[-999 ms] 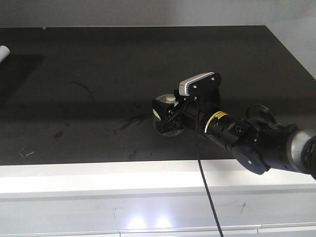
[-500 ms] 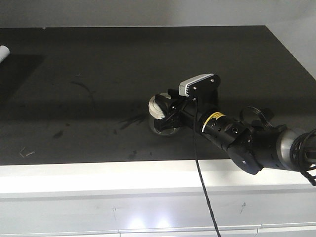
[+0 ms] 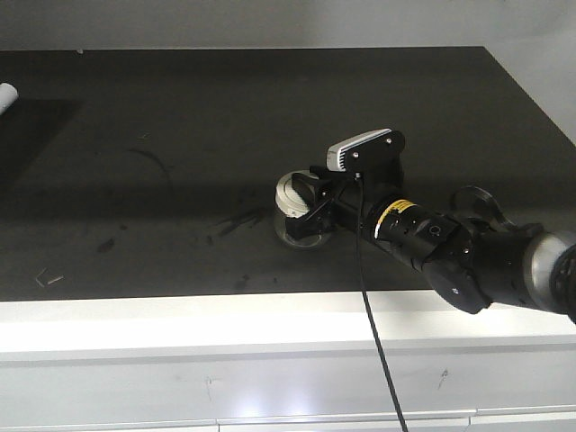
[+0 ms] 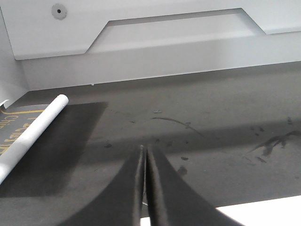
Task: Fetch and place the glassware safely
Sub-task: 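Close the right gripper on the jar's white lid, then lift the jar and pull it toward the robot with the right gripper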
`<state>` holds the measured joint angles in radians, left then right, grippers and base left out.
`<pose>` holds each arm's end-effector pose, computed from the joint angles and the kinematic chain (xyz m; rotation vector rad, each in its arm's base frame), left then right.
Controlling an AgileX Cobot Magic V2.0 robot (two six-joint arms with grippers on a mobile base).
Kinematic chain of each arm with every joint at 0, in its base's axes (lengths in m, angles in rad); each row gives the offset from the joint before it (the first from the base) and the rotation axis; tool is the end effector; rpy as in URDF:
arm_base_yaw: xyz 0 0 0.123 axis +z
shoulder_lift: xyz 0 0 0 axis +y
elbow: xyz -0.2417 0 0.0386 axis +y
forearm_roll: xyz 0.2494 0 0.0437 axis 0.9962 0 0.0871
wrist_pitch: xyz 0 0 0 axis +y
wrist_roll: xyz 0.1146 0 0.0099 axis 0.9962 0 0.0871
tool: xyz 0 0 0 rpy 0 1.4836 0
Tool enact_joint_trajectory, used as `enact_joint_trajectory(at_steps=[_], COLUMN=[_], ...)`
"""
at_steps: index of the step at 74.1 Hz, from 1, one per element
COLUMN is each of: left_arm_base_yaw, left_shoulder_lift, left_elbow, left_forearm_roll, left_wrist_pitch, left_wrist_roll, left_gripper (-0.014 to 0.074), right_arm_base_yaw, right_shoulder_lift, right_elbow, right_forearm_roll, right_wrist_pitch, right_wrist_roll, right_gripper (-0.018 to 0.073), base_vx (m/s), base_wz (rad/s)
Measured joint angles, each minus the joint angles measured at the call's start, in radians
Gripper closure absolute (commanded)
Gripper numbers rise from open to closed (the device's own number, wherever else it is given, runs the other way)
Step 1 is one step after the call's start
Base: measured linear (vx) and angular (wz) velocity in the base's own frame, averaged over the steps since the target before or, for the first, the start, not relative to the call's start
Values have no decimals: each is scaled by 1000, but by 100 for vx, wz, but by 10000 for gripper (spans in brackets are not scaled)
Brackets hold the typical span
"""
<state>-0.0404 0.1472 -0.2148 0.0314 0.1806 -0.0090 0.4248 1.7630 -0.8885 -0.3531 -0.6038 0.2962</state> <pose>0.1274 -0.0045 0.2540 0.0453 1.5959 -0.0099 0.3440 0.1804 0.1656 -0.5186 1.7290 0.4816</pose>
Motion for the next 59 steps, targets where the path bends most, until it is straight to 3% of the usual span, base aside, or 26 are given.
enact_joint_trajectory(at_steps=[25,47,59], left_arm_base_yaw=[0,0,0], left_shoulder_lift=[0,0,0], left_elbow=[0,0,0], left_forearm_roll=[0,0,0], left_wrist_pitch=[0,0,0], left_wrist_roll=[0,0,0], left_gripper=[603,603,603], right_arm_base_yaw=[0,0,0], right_shoulder_lift=[-206,-456,-629], right_elbow=[13,224,358], right_forearm_roll=[-76,-86,-156], right_wrist_pitch=[184,106,105], right_wrist_roll=[1,23,88], right_gripper=[560,560,560], base_vx=[0,0,0], base_wz=[0,0,0])
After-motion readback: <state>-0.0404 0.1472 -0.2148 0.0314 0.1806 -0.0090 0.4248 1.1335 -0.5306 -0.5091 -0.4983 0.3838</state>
